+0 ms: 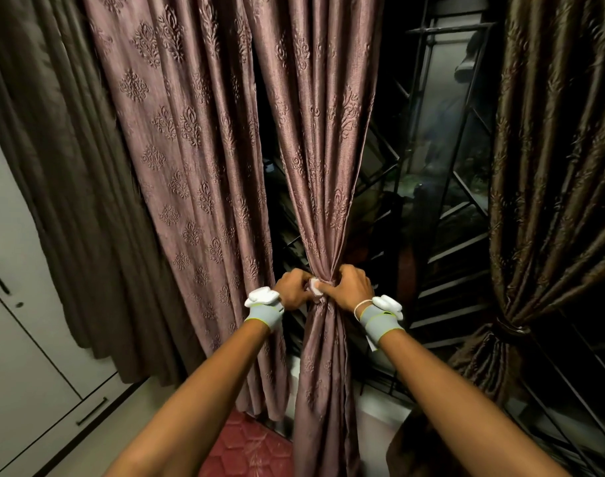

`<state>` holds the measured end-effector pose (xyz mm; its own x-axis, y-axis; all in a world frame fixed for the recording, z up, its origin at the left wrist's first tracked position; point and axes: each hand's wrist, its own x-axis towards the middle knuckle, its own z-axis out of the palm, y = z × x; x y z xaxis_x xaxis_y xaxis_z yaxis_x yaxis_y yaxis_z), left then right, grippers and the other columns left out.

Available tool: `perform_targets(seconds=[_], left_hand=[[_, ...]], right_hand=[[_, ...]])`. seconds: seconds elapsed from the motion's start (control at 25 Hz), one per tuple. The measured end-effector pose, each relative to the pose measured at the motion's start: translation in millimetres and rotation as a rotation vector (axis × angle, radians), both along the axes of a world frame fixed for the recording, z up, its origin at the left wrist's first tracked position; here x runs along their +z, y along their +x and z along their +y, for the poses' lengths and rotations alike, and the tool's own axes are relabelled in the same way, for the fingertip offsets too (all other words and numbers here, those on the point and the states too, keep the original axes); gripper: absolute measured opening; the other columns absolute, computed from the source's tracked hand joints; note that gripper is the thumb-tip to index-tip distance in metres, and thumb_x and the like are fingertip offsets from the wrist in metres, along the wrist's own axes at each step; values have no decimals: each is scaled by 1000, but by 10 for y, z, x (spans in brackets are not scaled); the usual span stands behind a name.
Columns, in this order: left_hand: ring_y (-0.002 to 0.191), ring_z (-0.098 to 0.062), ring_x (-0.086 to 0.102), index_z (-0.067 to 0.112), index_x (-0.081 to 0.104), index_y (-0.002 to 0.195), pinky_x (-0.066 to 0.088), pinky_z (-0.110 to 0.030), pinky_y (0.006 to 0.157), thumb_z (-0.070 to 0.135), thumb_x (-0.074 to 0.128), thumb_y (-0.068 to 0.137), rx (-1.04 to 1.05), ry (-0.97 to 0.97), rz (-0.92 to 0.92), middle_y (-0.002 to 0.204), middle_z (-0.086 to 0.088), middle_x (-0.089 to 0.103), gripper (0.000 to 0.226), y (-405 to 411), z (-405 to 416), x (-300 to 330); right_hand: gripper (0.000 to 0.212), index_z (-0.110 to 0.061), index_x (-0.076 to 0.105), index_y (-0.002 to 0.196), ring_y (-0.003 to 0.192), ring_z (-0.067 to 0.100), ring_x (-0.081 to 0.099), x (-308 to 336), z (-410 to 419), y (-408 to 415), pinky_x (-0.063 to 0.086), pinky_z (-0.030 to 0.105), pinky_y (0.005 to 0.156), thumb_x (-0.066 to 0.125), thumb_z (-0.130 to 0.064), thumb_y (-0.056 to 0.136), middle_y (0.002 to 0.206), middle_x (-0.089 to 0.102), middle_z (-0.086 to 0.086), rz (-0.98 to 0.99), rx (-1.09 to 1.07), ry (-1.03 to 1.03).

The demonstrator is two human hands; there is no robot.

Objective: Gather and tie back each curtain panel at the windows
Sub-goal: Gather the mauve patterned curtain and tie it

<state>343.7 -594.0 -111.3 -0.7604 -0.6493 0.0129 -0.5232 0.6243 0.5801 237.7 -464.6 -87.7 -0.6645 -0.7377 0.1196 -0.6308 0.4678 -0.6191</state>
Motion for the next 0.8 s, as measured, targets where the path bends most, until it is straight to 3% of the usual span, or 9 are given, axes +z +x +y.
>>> perform_targets(seconds=[0.16, 0.36, 0.64, 0.72, 0.8], left_hand=[[91, -23, 70, 9, 61, 93, 48, -28, 65, 22, 70, 84, 41, 58, 18, 87, -7, 76, 18, 27, -8, 110], [92, -29, 67, 16, 64, 86, 54, -37, 82, 30, 61, 86, 79, -30, -6, 93, -13, 72, 14, -5, 132, 185], [92, -33, 67, 16, 55, 62, 54, -37, 80, 31, 62, 79, 144, 17, 9, 87, -16, 70, 24, -91, 225, 259], [94, -38, 64, 14, 53, 64, 53, -39, 80, 41, 60, 76, 159, -3, 2, 92, -21, 68, 30, -93, 256, 287], [100, -42, 61, 9, 58, 78, 49, -39, 79, 39, 59, 80, 130, -63, -45, 101, -25, 66, 30, -107, 291, 360]], right_hand=[[59, -6, 55, 103, 112, 43, 54, 23, 2, -7, 44, 42, 84, 67, -58, 78, 121, 57, 20, 74, -66, 80], [57, -7, 57, 103, 110, 42, 56, 3, -18, 64, 44, 40, 82, 64, -58, 80, 119, 59, 19, 127, -120, 72], [53, -2, 56, 103, 108, 46, 55, 9, -8, 90, 45, 44, 80, 72, -46, 78, 116, 59, 24, 118, -88, 37], [45, -1, 55, 105, 108, 47, 54, -7, -6, 67, 45, 44, 81, 70, -35, 81, 119, 57, 25, 135, -38, 49], [39, 0, 54, 105, 108, 48, 53, -1, -5, 56, 44, 45, 82, 67, -29, 82, 119, 56, 25, 149, 8, 41]])
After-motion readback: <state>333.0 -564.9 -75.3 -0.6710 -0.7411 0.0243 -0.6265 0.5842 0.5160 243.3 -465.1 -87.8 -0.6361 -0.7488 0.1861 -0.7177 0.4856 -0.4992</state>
